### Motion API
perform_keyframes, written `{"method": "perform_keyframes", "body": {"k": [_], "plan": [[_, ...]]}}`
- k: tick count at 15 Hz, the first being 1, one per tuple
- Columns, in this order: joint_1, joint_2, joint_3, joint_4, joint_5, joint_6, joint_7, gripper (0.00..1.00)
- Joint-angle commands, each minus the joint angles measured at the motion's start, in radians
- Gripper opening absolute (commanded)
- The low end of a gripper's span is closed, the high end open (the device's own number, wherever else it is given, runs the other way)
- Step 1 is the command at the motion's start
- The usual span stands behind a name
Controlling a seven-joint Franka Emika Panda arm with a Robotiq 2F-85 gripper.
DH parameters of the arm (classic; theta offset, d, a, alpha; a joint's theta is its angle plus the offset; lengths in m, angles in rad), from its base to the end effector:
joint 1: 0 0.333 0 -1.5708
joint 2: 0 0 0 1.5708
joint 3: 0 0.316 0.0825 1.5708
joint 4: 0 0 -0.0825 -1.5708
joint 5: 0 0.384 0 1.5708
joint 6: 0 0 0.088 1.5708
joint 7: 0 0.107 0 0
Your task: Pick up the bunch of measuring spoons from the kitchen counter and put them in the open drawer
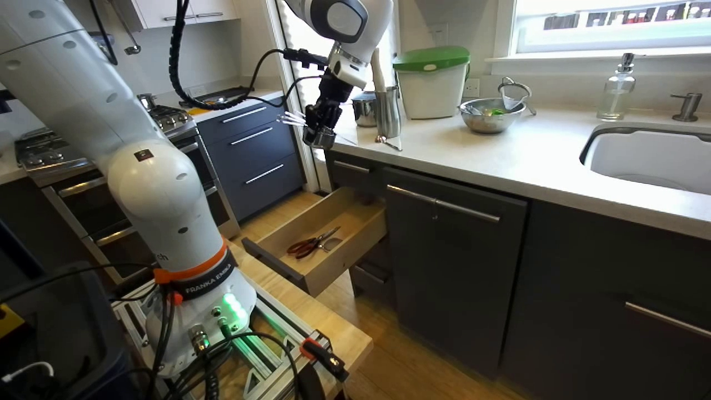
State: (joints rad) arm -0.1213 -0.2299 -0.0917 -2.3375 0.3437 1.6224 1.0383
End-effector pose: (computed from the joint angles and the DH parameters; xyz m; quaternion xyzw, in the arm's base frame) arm 0.4094 -0.0538 0.4038 -0.7468 0.5964 0.2874 0.0634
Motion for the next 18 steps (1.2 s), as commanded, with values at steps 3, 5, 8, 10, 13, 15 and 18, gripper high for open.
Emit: {"method": "perform_keyframes", "body": {"k": [3,5,8,10,13,15,18], "plan": [[0.006,0.018,0.038,-0.025,0.017,0.078,0.041,0.04],[0.034,0.046,0.085,-0.063,0.037,0.194,0.107,0.04],[0.090,0.110,0.165,-0.118,0.055,0.383,0.274,0.04],[0.134,0.169,0.204,-0.142,0.068,0.498,0.375,0.04],[0.195,0.272,0.240,-0.162,0.056,0.629,0.502,0.04],[0.204,0.251,0.225,-0.163,0.046,0.605,0.476,0.04],[0.219,0.285,0.225,-0.158,0.046,0.618,0.482,0.17]]}}
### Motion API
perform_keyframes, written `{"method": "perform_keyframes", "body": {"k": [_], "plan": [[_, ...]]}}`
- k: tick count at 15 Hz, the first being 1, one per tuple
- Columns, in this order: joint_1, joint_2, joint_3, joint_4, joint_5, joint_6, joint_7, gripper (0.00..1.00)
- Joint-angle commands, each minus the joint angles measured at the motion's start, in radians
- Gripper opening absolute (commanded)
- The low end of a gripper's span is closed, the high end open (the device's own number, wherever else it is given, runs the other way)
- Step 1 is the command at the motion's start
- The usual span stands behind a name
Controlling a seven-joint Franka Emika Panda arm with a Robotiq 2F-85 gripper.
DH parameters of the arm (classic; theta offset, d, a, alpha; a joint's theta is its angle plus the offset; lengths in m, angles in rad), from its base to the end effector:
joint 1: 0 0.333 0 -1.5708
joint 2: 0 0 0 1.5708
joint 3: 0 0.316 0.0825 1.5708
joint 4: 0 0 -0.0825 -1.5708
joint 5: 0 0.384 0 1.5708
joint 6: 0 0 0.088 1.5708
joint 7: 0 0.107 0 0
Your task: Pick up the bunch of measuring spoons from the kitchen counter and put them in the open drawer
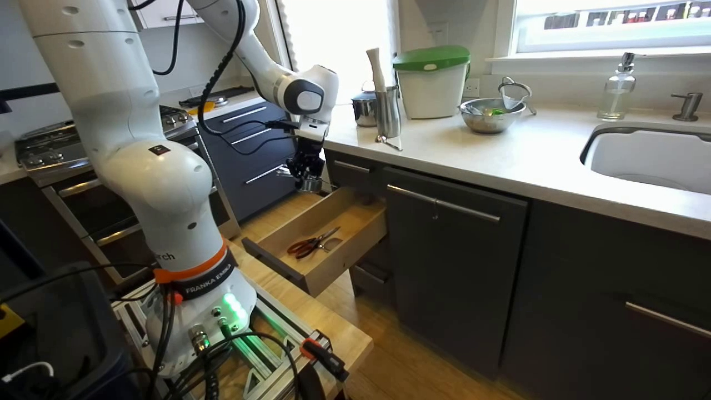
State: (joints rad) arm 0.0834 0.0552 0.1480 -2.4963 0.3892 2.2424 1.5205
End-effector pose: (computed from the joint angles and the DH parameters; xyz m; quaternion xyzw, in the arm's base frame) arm 0.4209 0.1111 0.2437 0.6894 -0.6954 -0.2006 0.0297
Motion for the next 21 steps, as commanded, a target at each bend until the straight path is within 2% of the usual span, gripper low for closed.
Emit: {"method": "perform_keyframes", "body": {"k": [1,2,4,9,12,15,19,20,21], "plan": [[0.013,-0.004,-0.018,0.003,0.000,-0.002,-0.001,0.17],[0.011,-0.008,-0.021,0.003,0.000,-0.002,-0.002,0.04],[0.027,0.004,-0.014,0.004,-0.081,0.028,0.042,0.04],[0.066,0.086,-0.001,-0.017,-0.053,0.217,0.038,0.04],[0.075,0.154,0.043,-0.046,0.047,0.443,-0.198,0.04],[0.055,0.228,0.108,-0.058,0.177,0.597,-0.417,0.04],[-0.007,0.295,0.201,-0.070,0.405,0.668,-0.648,0.04],[-0.019,0.305,0.199,-0.062,0.455,0.624,-0.674,0.04],[0.061,0.291,0.137,-0.054,0.397,0.628,-0.617,0.17]]}}
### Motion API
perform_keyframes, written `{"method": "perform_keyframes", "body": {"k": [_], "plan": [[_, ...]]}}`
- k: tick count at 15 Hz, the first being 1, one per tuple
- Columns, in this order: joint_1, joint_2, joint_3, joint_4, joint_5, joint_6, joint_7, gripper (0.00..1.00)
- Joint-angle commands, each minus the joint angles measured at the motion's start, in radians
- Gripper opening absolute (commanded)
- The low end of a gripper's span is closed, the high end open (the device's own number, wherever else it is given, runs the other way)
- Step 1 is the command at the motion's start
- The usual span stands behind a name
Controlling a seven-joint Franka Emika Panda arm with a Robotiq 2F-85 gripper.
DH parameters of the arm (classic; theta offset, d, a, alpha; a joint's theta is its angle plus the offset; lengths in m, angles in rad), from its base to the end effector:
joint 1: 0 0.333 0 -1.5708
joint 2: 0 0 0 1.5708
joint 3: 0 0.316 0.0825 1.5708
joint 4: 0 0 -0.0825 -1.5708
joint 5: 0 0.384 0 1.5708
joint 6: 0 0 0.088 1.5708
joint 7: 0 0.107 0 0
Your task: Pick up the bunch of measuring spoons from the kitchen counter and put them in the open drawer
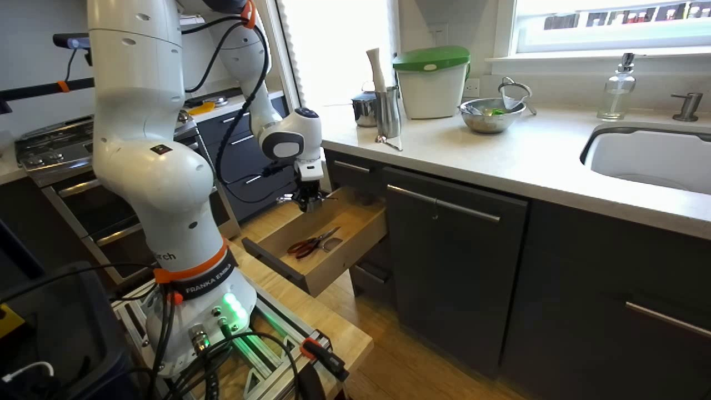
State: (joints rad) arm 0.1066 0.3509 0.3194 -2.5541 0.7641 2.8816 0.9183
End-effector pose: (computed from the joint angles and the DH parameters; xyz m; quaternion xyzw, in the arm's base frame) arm 0.4017 0.1529 0.1385 -0.8007 0.5809 0.1069 0.1000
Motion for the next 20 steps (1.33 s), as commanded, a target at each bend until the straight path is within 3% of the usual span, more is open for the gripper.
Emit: {"method": "perform_keyframes", "body": {"k": [1,3,4,10,16,20], "plan": [[0.031,0.006,-0.032,0.005,0.059,-0.013,-0.047,0.17],[0.019,0.017,-0.031,0.005,0.077,-0.014,-0.066,0.17],[0.017,0.017,-0.031,0.005,0.078,-0.014,-0.067,0.04],[0.095,0.132,-0.175,-0.007,-0.012,0.128,-0.070,0.04],[0.121,0.232,-0.256,0.080,-0.109,0.205,-0.074,0.04],[0.056,0.260,-0.220,0.138,-0.118,0.216,-0.097,0.04]]}}
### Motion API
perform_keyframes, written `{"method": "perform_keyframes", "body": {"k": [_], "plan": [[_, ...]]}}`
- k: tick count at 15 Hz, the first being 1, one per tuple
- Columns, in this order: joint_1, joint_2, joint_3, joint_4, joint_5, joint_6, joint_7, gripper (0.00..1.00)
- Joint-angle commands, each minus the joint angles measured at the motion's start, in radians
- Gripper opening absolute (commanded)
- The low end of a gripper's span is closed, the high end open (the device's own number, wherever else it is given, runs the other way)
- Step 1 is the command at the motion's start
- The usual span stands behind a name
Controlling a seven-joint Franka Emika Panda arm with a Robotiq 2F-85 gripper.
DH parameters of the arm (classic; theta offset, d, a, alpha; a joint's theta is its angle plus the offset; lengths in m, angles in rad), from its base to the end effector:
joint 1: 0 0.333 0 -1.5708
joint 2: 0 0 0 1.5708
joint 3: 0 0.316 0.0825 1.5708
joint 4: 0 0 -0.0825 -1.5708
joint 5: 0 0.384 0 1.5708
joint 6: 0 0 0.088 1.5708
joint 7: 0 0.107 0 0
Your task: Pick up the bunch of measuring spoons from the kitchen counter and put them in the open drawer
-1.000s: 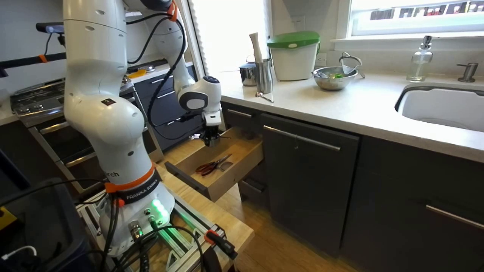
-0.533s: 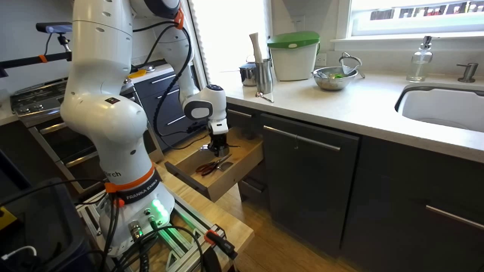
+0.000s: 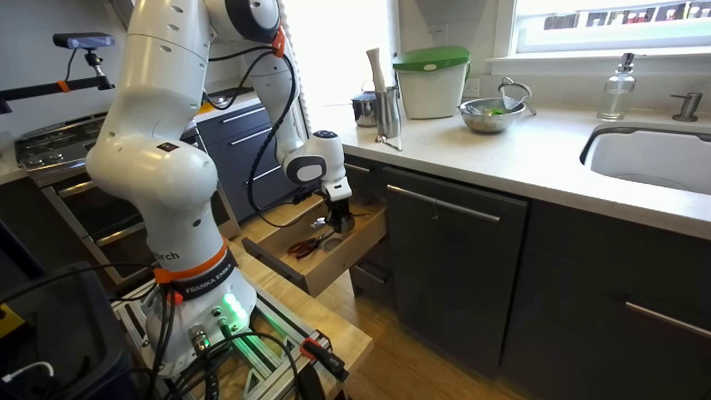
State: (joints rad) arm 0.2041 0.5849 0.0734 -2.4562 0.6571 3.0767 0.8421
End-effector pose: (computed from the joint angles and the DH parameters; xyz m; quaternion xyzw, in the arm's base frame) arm 0.4340 0.0777 0.0704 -0.8150 0.5775 0.0149 0.0449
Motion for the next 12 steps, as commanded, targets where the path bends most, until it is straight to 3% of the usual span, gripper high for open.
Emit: {"method": "perform_keyframes", "body": {"k": [1,3,12], "plan": [[-0.056,0.036,0.038,0.056,-0.008,0.018,-0.029,0.04],[-0.106,0.057,0.085,0.091,0.000,0.014,-0.080,0.04],[-0.231,0.156,0.166,0.180,-0.004,-0.008,-0.170,0.04]]}}
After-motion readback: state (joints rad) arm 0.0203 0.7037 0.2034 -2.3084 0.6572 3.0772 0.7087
